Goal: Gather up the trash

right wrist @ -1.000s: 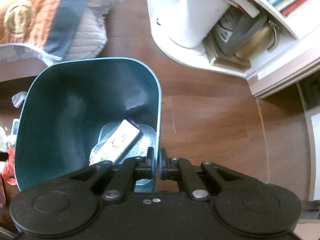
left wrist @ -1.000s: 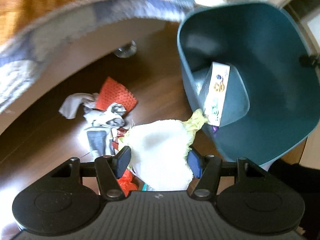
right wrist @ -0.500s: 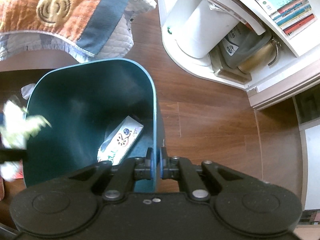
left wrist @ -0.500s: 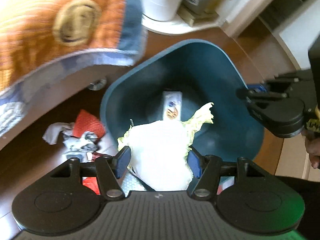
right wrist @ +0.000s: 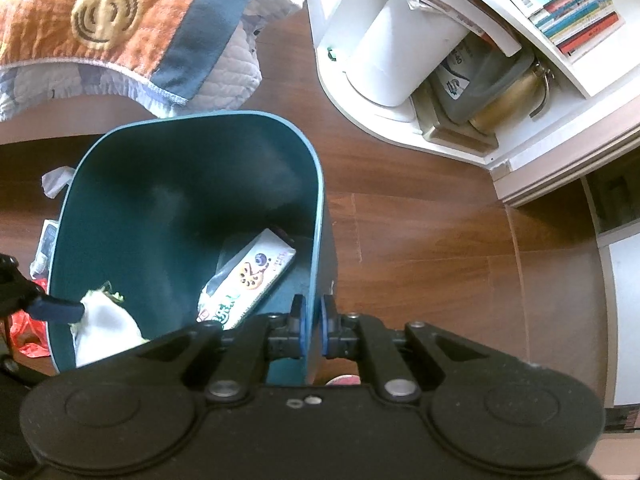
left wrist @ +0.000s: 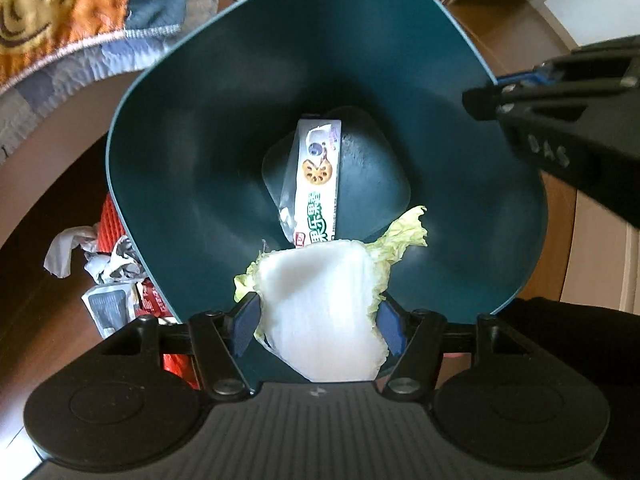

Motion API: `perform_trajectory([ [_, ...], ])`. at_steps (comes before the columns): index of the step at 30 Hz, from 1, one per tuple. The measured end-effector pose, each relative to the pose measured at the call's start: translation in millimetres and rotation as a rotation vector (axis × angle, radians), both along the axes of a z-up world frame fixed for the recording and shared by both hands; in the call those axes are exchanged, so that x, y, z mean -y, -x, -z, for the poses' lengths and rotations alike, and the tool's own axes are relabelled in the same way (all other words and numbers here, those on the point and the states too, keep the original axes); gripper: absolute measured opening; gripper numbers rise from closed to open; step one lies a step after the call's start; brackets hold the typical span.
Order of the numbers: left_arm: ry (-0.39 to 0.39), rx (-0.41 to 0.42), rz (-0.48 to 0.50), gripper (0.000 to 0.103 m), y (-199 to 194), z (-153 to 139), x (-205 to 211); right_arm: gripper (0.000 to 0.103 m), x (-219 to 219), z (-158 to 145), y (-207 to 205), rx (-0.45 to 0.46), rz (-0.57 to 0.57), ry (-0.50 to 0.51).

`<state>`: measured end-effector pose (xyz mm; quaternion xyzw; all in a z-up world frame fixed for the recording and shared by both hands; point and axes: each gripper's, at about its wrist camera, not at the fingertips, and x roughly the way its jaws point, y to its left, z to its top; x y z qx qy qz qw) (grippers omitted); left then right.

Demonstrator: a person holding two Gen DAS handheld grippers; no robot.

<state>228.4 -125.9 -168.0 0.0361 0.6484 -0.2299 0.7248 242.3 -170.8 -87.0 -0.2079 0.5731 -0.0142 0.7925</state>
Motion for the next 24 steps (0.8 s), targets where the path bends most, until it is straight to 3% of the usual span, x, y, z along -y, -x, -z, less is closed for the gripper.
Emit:
perform_trajectory([
  [7,0.024,-0.001,-0.013,0.064,-1.0,3.2,-2.7,0.007,-2.0,-1.2,1.2,-0.001,-0.002,-0.009],
  [10,0.041,0.014,-0.015,0.074,1.7,-4.5,-3.1,0.008,-2.0,-2.1,1.1,-0.001,-0.003,-0.015],
  [14,0.053,0.036,-0.003,0.074,5.8,-15.0,-5.3,0.007,0.1,-2.9,0.6,-0.003,-0.006,-0.019],
  [19,0.024,0.091,0.027,0.074,13.9,-29.7,-19.0,0.007,5.3,-1.9,-2.4,-0.017,-0.011,-0.012],
  [24,0.005,0.096,0.013,0.074,17.4,-39.9,-45.9,0.009,13.2,1.5,-8.2,-0.055,-0.021,0.001],
])
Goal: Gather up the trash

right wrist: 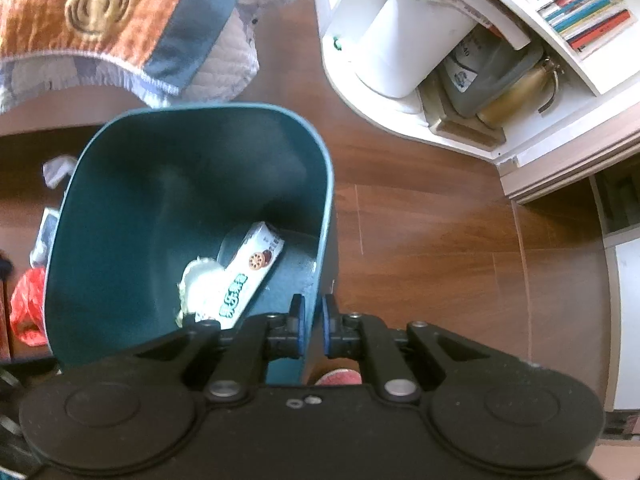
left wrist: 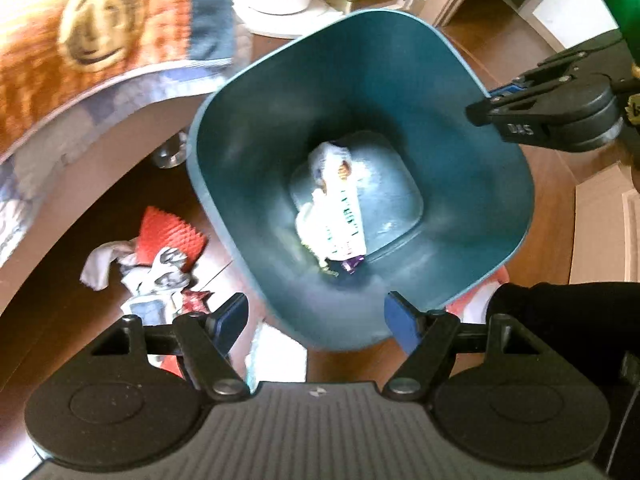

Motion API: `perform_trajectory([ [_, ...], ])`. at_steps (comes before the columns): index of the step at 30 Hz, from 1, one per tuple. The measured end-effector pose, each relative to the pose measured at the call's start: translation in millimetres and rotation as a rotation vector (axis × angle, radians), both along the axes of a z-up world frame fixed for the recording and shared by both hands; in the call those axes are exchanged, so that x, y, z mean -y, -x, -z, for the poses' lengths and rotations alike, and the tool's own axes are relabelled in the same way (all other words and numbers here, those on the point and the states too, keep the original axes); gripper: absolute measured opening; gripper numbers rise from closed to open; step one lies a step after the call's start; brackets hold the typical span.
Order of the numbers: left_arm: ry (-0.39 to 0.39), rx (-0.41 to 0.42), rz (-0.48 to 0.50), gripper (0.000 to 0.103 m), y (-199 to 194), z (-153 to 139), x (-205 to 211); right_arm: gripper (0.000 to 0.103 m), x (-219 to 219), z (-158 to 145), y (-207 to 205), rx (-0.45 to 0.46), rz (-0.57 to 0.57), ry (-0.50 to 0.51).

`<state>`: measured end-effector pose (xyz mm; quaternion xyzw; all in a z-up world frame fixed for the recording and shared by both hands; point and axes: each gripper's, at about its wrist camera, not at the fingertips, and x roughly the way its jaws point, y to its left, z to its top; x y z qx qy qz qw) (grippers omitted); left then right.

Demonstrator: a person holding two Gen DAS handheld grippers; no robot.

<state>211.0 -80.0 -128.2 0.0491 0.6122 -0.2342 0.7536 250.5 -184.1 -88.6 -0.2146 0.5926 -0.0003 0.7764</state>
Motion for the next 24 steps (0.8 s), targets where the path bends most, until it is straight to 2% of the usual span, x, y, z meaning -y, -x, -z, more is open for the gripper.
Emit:
perform_trajectory([
  [10,-0.065,-0.006,-0.056,0.074,-10.6,10.6,-40.8,0.017,14.7,7.2,-10.4,-0.031,0.026,-0.010],
  [15,-0.090,-0.013,-0.038,0.074,-10.5,22.3,-41.0,0.014,32.5,12.1,-16.8,-0.035,0.075,0.000],
  [20,-0.134,-0.055,-0.001,0.074,-7.3,52.5,-36.3,0.004,61.5,18.9,-21.3,0.003,0.198,-0.005],
  [24,-0.173,-0.116,0.036,0.074,-3.7,89.1,-28.0,0.003,74.4,22.3,-33.1,0.036,0.228,-0.031],
])
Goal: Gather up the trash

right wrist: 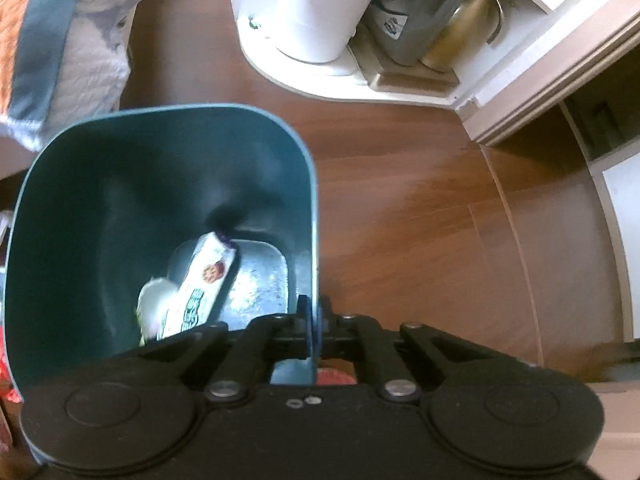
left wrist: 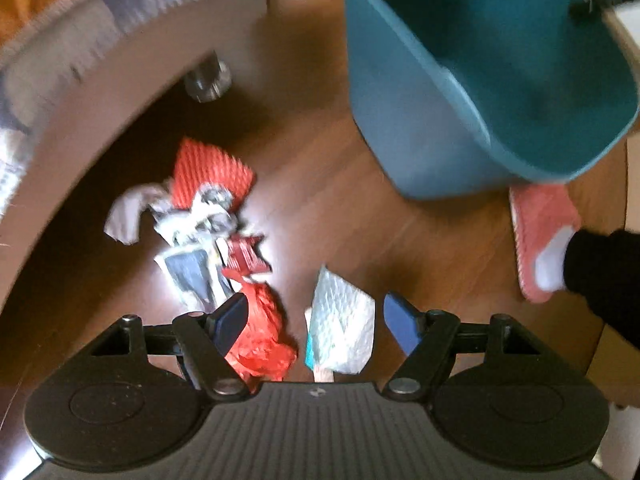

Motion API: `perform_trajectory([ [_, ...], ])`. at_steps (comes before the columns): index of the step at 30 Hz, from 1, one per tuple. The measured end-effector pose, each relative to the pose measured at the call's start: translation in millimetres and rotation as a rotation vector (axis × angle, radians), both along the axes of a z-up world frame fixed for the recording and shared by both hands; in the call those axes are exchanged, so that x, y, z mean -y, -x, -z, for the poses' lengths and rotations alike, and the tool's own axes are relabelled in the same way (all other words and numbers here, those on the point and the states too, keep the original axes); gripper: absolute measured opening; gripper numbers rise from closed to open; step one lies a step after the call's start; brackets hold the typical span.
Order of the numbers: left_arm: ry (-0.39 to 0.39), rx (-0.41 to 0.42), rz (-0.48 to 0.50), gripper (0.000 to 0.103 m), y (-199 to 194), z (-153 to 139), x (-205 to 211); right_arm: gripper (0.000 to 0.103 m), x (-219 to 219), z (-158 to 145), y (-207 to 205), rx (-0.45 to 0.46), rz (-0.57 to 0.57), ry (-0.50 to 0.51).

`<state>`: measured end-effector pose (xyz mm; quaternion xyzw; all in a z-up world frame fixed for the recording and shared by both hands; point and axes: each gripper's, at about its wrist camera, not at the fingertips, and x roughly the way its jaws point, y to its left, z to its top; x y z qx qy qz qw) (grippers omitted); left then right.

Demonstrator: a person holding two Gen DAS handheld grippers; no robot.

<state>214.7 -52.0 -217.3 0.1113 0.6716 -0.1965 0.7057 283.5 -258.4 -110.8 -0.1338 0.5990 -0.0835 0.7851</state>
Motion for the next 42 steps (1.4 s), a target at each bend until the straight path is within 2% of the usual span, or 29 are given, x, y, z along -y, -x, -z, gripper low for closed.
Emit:
perform_trajectory([
  [4,-0.021,-0.061,0.032,0.074,3.9,45.4,10.9,0.005,-1.8,4.1,-12.3,0.007,-0.043,0.023],
  [9,-0.031,-0.163,0.067,0.074,11.4,101.5,21.4,0.006,16.4,10.4,-16.1,0.009,-0.041,-0.010],
  [15,-0.100,-0.262,0.129,0.074,29.7,157.6,35.5,0.008,43.2,25.0,-11.0,0.040,0.112,-0.092],
  [18,-0.093,-0.288,0.111,0.074,31.2,172.9,37.5,0.008,47.7,29.6,-12.5,0.038,0.117,-0.111],
  [25,-0.112,-0.301,0.116,0.074,40.1,199.3,52.3,0.010,32.6,36.5,-17.7,0.043,0.015,-0.032],
  [30,-0.193,-0.299,0.129,0.074,49.1,221.4,57.1,0.010,29.8,37.7,-18.2,0.047,-0.009,-0.009],
  [36,-0.202,-0.287,0.091,0.073,41.7,225.0,50.0,0.011,30.2,37.3,-18.8,0.053,-0.005,-0.013],
  [37,-0.201,-0.284,0.078,0.062,38.6,224.0,46.9,0.011,30.1,37.7,-19.3,0.053,-0.007,-0.011],
  [38,-0.205,-0.284,0.064,0.055,35.6,223.2,44.0,0.012,29.8,38.0,-19.1,0.053,-0.008,-0.009],
  [40,-0.211,-0.286,0.019,0.031,28.9,220.9,35.4,0.012,29.0,37.8,-19.0,0.053,-0.011,-0.006],
  [42,-0.182,-0.306,-0.041,0.024,20.7,217.1,24.5,0.012,28.6,38.3,-19.3,0.054,-0.008,-0.008],
])
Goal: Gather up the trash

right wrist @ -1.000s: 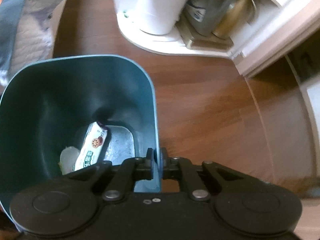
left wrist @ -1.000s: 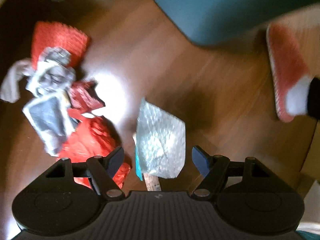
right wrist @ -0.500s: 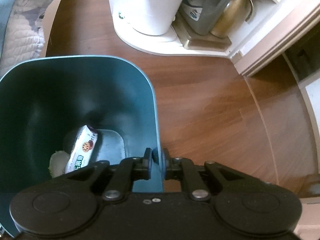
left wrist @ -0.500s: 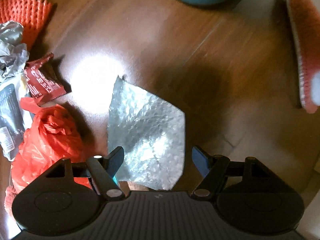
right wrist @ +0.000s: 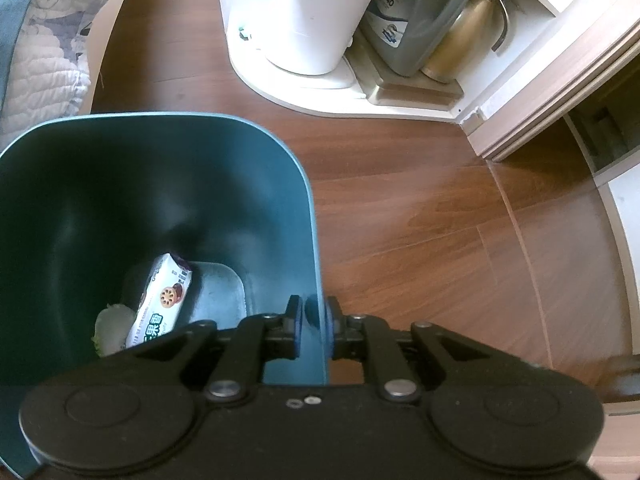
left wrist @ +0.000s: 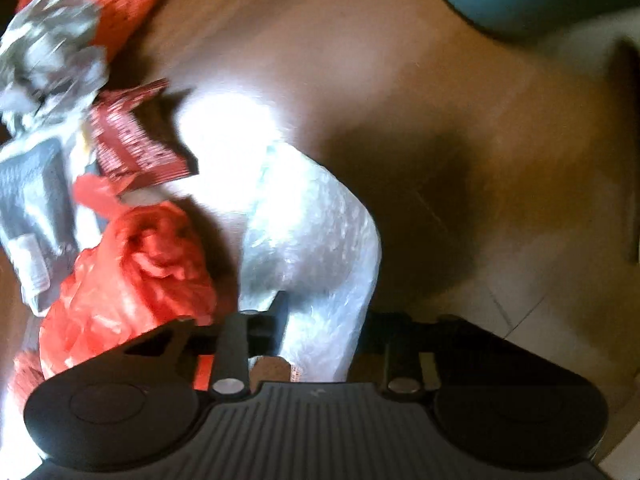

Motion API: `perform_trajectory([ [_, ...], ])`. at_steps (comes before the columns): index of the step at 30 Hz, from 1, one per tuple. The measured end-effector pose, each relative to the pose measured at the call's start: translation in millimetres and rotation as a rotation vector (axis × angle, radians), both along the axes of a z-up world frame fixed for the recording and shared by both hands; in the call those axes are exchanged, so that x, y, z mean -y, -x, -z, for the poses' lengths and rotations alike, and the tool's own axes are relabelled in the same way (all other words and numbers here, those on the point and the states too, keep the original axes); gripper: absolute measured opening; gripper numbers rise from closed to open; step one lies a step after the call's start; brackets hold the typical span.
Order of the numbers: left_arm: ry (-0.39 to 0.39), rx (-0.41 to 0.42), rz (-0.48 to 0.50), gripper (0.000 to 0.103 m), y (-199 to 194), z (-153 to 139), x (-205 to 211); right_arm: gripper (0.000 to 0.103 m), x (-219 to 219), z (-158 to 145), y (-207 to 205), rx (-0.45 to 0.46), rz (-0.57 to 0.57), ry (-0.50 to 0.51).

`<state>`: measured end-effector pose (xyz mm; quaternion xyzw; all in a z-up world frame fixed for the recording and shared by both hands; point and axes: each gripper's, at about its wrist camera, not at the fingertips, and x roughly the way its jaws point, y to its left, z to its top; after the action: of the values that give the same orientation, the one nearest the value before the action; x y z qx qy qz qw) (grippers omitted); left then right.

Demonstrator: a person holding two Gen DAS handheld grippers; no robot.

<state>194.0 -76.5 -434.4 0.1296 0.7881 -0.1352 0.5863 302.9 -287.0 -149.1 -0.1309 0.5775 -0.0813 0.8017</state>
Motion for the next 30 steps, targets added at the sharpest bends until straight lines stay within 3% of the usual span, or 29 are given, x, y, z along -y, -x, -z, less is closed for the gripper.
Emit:
perform_trajectory([
  [4,0.008,0.019,-0.063,0.006,-14.3,-14.5,-15.1,0.011,1.4,0.6,0.7,0.002,0.010,-0.013],
  [9,0.005,0.063,-0.089,0.003,-28.5,-39.9,-23.8,0.011,7.4,-2.7,-0.4,0.011,0.034,-0.044],
  [15,0.014,0.132,-0.094,0.003,-42.3,-92.0,-24.4,0.010,10.3,-3.6,0.9,0.026,0.037,-0.056],
  [21,0.069,0.210,-0.127,0.003,-50.1,-163.7,-29.8,0.009,15.9,-5.5,3.0,0.043,0.061,-0.089],
  [30,0.210,0.376,-0.118,0.003,-66.1,-303.4,-12.4,0.006,23.5,-13.2,6.3,0.054,0.101,-0.176],
])
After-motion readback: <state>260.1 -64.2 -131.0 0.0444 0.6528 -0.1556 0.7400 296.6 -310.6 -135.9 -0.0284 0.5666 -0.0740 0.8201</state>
